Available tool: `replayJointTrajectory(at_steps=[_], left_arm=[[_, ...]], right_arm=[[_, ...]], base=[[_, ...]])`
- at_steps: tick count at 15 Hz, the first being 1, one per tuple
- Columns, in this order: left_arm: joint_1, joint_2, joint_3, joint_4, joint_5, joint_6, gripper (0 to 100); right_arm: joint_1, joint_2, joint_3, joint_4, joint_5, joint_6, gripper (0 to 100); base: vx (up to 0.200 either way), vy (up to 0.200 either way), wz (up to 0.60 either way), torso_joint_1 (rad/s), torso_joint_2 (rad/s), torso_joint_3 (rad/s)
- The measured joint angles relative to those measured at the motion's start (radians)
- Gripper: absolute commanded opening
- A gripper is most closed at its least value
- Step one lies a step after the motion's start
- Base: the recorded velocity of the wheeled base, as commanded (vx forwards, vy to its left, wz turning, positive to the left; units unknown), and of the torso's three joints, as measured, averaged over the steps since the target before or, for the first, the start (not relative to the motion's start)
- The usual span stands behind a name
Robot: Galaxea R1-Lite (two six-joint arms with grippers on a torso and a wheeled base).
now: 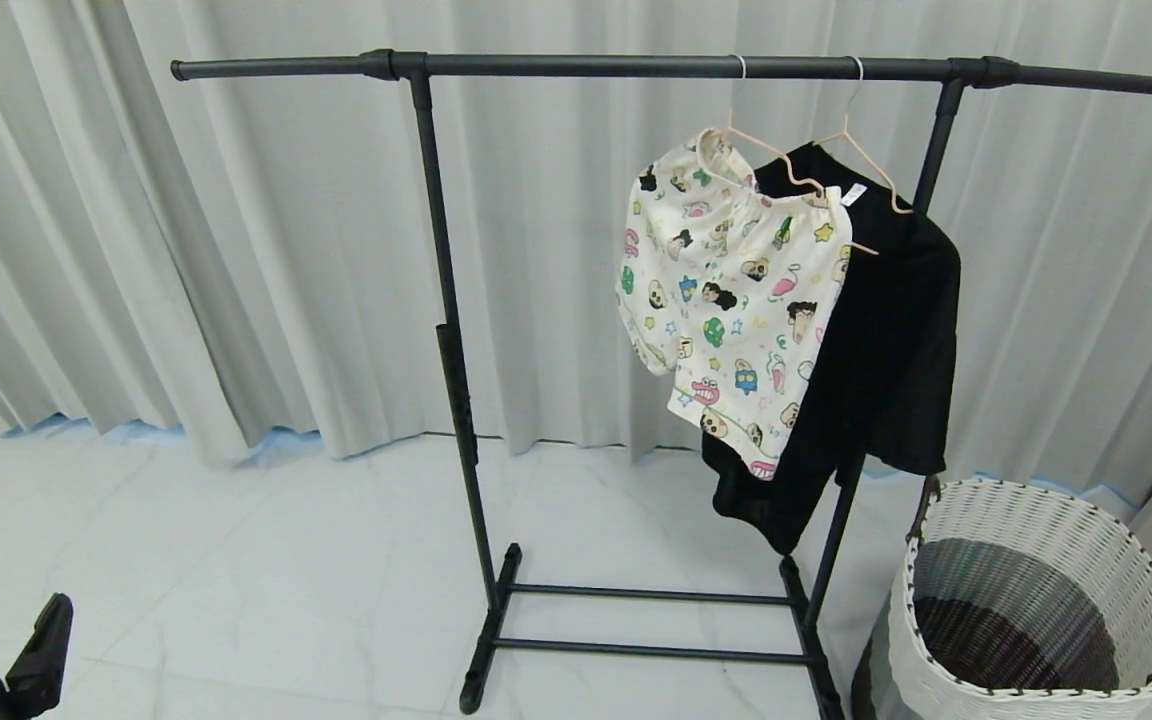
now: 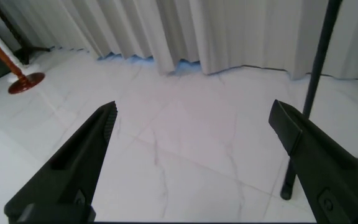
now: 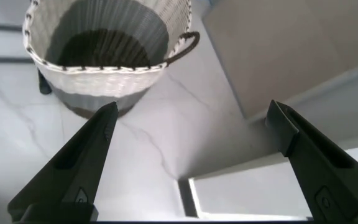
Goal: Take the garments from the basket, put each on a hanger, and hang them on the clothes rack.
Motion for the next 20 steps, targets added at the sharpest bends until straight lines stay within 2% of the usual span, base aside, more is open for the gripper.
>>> replayJointTrajectory(at_steps=[5, 7, 9, 10, 12, 14, 16, 18, 19, 20], left_arm=[[0.001, -0.197, 0.0, 0.104, 0.014, 0.009, 100], [0.003, -0.276, 0.0, 0.156, 0.064, 0.011, 100], [0.006, -0.355, 0.0, 0.171, 0.142, 0.056, 100], [0.009, -0.402, 0.0, 0.177, 0.17, 0.091, 100], [0.058, -0.482, 0.0, 0.204, 0.194, 0.12, 100], [0.123, -0.566, 0.0, 0.25, 0.195, 0.13, 100], [0.15, -0.656, 0.0, 0.283, 0.183, 0.129, 100], [0.139, -0.713, 0.0, 0.293, 0.067, 0.123, 100], [0.133, -0.734, 0.0, 0.294, -0.069, 0.113, 100], [0.126, -0.754, 0.0, 0.3, -0.237, 0.087, 100]], right_arm=[[-0.016, -0.186, 0.086, -0.006, 0.065, 0.002, 100], [-0.018, -0.294, 0.123, -0.004, 0.066, 0.002, 100], [-0.021, -0.409, 0.146, -0.004, 0.064, 0.002, 100], [-0.023, -0.467, 0.154, -0.004, 0.059, 0.008, 100], [-0.025, -0.537, 0.163, -0.006, -0.019, 0.068, 100], [-0.026, -0.569, 0.166, -0.006, -0.034, 0.083, 100], [-0.026, -0.584, 0.171, -0.012, -0.037, 0.097, 100], [-0.026, -0.589, 0.187, -0.052, -0.038, 0.131, 100], [-0.026, -0.59, 0.196, -0.091, -0.032, 0.132, 100], [-0.026, -0.59, 0.208, -0.103, -0.024, 0.126, 100]], base=[[0.0, 0.0, 0.0, -0.009, 0.03, 0.019], [0.0, 0.0, 0.0, 0.0, 0.0, 0.0], [0.0, 0.0, 0.0, 0.0, 0.0, 0.0], [0.0, 0.0, 0.0, 0.0, 0.0, 0.0], [0.0, 0.0, 0.0, 0.0, 0.0, 0.0], [0.0, 0.0, 0.0, 0.0, 0.0, 0.0], [0.0, 0.0, 0.0, 0.0, 0.0, 0.0], [0.0, 0.0, 0.0, 0.0, 0.0, 0.0], [0.0, 0.0, 0.0, 0.0, 0.0, 0.0], [0.0, 0.0, 0.0, 0.0, 0.0, 0.0]])
